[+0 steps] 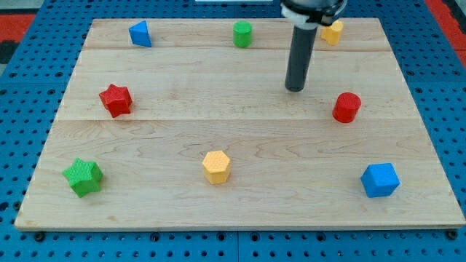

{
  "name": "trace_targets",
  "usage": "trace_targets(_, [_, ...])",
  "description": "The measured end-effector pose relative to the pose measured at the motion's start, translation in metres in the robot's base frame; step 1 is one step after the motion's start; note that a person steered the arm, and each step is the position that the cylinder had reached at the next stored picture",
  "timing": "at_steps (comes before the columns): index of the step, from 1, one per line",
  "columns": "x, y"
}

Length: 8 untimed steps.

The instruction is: Push the yellow heart diagonal top left of the red circle

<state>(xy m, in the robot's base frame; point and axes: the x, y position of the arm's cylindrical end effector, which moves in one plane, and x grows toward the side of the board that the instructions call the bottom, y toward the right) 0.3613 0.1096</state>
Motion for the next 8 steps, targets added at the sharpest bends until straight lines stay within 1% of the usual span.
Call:
trace_targets(1, [-0.027, 0.018])
trace_targets(2, [-0.082, 0.1])
trace_targets(3, [-0.118, 0.148])
trace_targets(5, [-0.162, 0.157])
trace_targets(6, [-0.17, 0.128])
trace_targets(7, [-0.145, 0.078])
trace_targets(8, [-0.097, 0.046])
